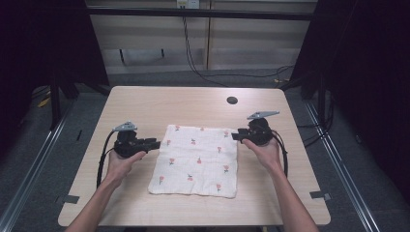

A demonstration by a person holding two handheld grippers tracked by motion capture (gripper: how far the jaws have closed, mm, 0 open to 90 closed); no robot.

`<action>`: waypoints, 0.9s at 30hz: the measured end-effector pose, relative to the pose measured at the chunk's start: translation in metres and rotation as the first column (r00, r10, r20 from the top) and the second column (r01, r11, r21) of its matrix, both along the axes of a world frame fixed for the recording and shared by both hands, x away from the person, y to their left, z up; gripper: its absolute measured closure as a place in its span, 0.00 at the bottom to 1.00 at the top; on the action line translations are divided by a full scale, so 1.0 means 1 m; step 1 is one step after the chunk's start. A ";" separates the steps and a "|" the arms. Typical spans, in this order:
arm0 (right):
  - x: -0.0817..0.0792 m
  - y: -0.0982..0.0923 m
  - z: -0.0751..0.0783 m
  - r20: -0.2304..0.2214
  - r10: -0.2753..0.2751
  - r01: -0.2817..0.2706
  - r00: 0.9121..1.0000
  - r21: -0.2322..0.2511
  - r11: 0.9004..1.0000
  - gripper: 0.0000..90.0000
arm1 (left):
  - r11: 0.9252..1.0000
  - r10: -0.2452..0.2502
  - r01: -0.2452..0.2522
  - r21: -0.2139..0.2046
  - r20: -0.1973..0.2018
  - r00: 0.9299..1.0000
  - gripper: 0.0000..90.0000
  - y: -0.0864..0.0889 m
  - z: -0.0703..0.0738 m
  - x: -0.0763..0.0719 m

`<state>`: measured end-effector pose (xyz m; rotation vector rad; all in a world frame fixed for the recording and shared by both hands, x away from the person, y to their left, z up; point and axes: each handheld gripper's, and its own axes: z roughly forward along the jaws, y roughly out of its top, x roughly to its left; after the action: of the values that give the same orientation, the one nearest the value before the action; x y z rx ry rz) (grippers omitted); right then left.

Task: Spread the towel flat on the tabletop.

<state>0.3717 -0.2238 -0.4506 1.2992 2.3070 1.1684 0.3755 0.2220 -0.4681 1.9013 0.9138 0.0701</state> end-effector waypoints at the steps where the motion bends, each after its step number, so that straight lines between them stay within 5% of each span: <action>1: 0.000 0.000 0.000 0.000 0.000 0.000 1.000 0.000 1.000 0.63 | 1.000 0.000 0.000 -0.001 0.001 1.000 0.74 0.003 0.001 -0.003; 6: -0.043 0.003 -0.002 -0.030 0.095 -0.094 0.995 0.024 0.995 0.57 | 0.998 -0.051 0.050 0.043 0.017 0.999 0.72 0.009 0.012 -0.033; 11: -0.069 0.007 -0.006 -0.066 0.092 -0.091 0.994 0.012 0.996 0.59 | 0.996 -0.067 0.066 0.052 0.008 0.998 0.69 0.013 0.015 -0.051; 13: -0.083 0.010 -0.008 -0.065 0.113 -0.110 0.991 0.046 0.993 0.61 | 0.995 -0.086 0.085 0.057 0.019 0.996 0.69 0.013 0.014 -0.062; 16: -0.109 0.020 -0.016 -0.104 0.184 -0.183 0.977 0.015 0.983 0.64 | 0.994 -0.096 0.096 0.049 -0.004 0.995 0.69 0.014 0.012 -0.074; 20: -0.127 0.026 -0.026 -0.107 0.227 -0.228 0.968 -0.003 0.974 0.64 | 0.991 -0.101 0.103 0.082 -0.025 0.995 0.68 0.021 0.006 -0.087; 27: -0.133 0.036 -0.042 -0.108 0.235 -0.243 0.966 -0.072 0.967 0.60 | 0.993 -0.091 0.092 0.076 -0.023 0.996 0.66 0.027 0.001 -0.091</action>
<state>0.2385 -0.1877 -0.4923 1.0949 2.6137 1.0827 0.2844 0.2492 -0.4676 2.0156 0.8461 0.0325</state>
